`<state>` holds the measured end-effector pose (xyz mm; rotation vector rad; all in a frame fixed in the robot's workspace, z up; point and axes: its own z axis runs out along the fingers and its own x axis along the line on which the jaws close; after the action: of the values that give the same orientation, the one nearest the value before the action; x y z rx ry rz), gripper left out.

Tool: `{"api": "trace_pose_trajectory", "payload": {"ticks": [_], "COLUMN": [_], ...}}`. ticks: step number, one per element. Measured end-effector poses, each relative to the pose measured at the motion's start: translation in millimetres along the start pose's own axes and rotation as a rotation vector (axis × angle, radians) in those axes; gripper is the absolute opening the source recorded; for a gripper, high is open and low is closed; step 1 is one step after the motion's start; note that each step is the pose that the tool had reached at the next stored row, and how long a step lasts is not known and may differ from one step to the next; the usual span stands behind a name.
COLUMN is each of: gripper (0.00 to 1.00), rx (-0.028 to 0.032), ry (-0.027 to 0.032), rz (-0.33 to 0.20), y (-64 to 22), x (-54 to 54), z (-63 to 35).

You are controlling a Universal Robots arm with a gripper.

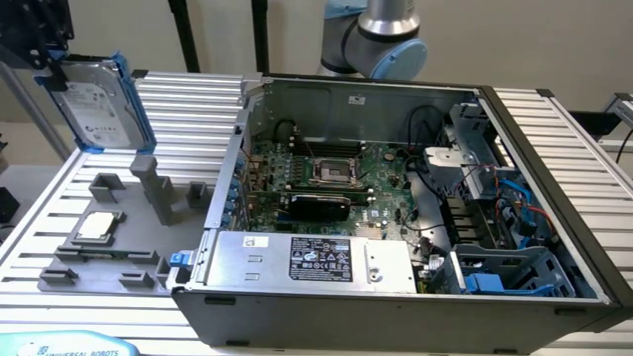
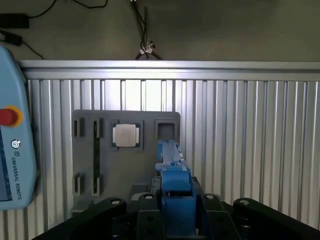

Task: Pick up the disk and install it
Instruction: 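Pick up the disk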

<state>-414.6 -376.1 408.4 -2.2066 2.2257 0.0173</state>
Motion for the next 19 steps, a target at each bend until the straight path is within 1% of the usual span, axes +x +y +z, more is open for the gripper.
{"api": "trace_pose_trajectory", "payload": {"ticks": [3, 8, 11, 13, 15, 19], "gripper": [0.33, 0.33, 0.33, 0.33, 0.33, 0.33], "rx": [-0.0001, -0.0014, -0.0033, -0.0061, -0.009, -0.0153], "ry": [0.0, -0.0026, -0.0033, -0.0032, -0.0032, -0.0031], "rz": [0.0, 0.0, 0.0, 0.0, 0.0, 0.0], "y": [-9.7, -32.2, -45.8, -55.0, -64.0, -82.2], "x": [-0.2, -0.7, -0.4, 0.2, 0.9, 2.6], "z": [-13.5, -36.4, -50.0, -59.2, -66.3, -75.4]}}
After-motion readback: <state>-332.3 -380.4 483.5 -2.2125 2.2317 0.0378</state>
